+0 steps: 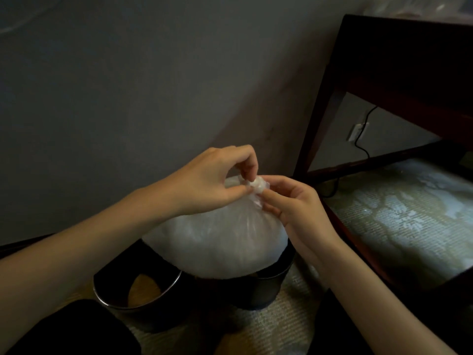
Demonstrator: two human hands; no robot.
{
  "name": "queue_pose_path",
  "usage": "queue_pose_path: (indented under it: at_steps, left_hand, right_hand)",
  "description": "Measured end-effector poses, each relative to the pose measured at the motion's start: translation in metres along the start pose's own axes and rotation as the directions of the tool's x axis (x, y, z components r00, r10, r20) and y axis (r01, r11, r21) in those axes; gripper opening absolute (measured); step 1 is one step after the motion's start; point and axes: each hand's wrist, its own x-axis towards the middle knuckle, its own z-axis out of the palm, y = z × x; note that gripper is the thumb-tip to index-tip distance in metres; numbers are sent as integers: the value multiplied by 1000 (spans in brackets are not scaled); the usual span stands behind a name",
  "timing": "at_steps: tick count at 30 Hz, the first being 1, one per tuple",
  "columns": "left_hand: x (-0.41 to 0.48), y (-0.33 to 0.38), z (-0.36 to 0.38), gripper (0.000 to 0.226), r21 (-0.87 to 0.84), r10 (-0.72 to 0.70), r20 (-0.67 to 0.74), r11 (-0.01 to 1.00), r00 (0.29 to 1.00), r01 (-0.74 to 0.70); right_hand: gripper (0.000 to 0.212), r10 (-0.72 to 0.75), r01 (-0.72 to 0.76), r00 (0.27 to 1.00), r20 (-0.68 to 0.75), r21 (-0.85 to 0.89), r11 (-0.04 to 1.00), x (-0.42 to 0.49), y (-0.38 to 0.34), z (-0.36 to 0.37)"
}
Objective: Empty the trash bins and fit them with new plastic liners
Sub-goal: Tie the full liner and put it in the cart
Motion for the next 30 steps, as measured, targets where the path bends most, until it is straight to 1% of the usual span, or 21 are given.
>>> queue_pose_path:
  at_steps: [4,7,10,12,15,18,20,21,23,25,26,28,30]
  left_hand:
    - [-4,2,3,13,92,79,-26,993,996,-77]
    - [-6,0,10,15,94,62,-80,994,995,-54]
    - [-10,-2,18,14,-56,-60,-155,997,986,51]
    - [-12,-2,24,13,-190,-201,-168,967,965,169]
    - [-13,-2,31,15,-428,-423,-130,840,897,334]
    - [-10,-2,37,12,-617,-578,-90,672,811,410]
    - [-7,-3,39,13,-682,-645,-79,591,760,432]
    - [-6,-4,39,14,-696,-667,-80,569,740,438]
    - [-5,-5,39,14,-694,-680,-92,568,728,443]
    - [-5,-4,41,14,-652,-660,-115,614,743,444]
    - [-6,-3,41,14,-630,-645,-126,639,754,441]
    - [-7,-2,42,16,-612,-610,-138,672,780,417]
    - [-8,-1,41,15,-561,-554,-153,730,818,390]
  right_hand:
    - [27,0,1,1000,-18,15,1000,-2,-1,-2]
    - [19,-39,37,995,-95,-19,999,-3,1,-1]
    - [15,-126,112,978,-164,-89,990,-4,4,1]
    - [13,-202,167,962,-183,-190,967,-6,4,3]
    - [7,-325,238,927,-185,-379,894,-7,4,9]
    - [5,-423,297,890,-170,-488,821,-10,7,14]
    - [13,-464,338,879,-106,-548,765,-11,10,13]
    - [19,-485,363,872,-62,-583,727,-12,11,12]
    - [24,-530,408,848,1,-639,652,-12,12,9]
    - [20,-574,434,819,16,-671,601,-11,12,7]
    - [18,-582,433,813,3,-672,601,-9,11,7]
    - [15,-559,407,828,-44,-639,653,-4,10,4]
    - [19,-521,378,850,-75,-602,704,1,8,2]
